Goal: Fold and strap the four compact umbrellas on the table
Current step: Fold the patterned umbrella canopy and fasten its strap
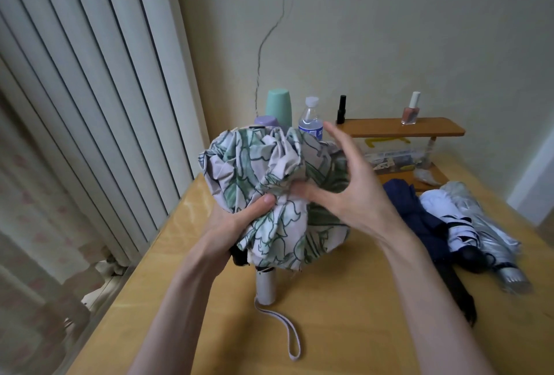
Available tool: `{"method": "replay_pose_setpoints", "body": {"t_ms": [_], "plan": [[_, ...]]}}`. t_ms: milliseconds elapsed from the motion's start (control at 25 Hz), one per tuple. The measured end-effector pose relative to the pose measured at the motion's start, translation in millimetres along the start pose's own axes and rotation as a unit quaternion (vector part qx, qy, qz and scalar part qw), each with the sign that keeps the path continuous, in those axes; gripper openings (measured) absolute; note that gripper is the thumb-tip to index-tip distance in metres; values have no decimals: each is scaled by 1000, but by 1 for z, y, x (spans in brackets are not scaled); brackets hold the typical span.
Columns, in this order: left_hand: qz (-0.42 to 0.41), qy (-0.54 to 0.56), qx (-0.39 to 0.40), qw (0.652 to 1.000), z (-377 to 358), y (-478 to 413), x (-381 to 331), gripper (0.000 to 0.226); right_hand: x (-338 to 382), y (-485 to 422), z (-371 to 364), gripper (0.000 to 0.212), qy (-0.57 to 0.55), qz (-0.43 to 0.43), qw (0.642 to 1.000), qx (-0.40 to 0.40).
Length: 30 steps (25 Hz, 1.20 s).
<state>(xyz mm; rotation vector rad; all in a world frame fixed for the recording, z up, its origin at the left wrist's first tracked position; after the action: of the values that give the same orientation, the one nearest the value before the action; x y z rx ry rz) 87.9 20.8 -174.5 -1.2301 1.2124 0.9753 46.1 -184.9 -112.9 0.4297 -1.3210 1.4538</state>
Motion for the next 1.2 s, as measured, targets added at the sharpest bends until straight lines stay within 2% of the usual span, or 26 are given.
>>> {"method": "replay_pose_setpoints", "body": {"t_ms": [80,120,240,320,520,600,640,720,760,840,960,1040,1200], "plan": [[-7,-28,40,999,-2,3,-1,103,1,2,-6,126,-46,-9,997,54],[-9,-49,66,997,-2,4,-2,106,2,3,-8,129,-72,-11,994,79],[-7,-128,174,976,-10,10,-6,83,13,6,-14,129,-122,28,984,129],[5,-166,200,966,-14,13,-8,69,21,8,-21,120,-140,46,980,130],[-10,-236,184,954,-18,20,-23,58,27,11,-24,60,-167,27,983,78],[-11,-234,158,959,-15,17,-24,59,23,11,-26,49,-184,11,982,46],[-30,-225,141,964,-13,14,-27,67,19,11,-26,45,-189,-6,982,20],[-92,-188,76,975,-2,7,-38,107,7,8,-24,40,-195,-62,977,-59],[-127,-173,40,976,3,5,-45,119,-1,8,-23,37,-194,-94,972,-95],[-179,-188,25,965,-8,6,-53,123,-11,7,-19,34,-193,-140,960,-144],[-211,-252,49,943,-45,10,-34,140,-11,6,-19,38,-216,-152,953,-151],[-199,-210,39,957,-52,6,-18,141,-8,7,-21,43,-229,-139,953,-139],[-194,-133,33,971,-46,4,-13,107,-4,2,-14,56,-204,-107,971,-59]]}}
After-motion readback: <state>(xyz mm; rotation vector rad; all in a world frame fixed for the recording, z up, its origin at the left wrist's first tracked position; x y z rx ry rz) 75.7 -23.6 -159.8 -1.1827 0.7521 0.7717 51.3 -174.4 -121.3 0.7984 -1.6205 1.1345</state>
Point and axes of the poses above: each hand's wrist, its own y-axis away from the middle knuckle, its own z-axis out of the back of the hand, x = y × z, the point moved 6 cm from there along -y, towards the middle knuckle, and after that the axes turned 10 degrees about -x, right-handed, at the moved point
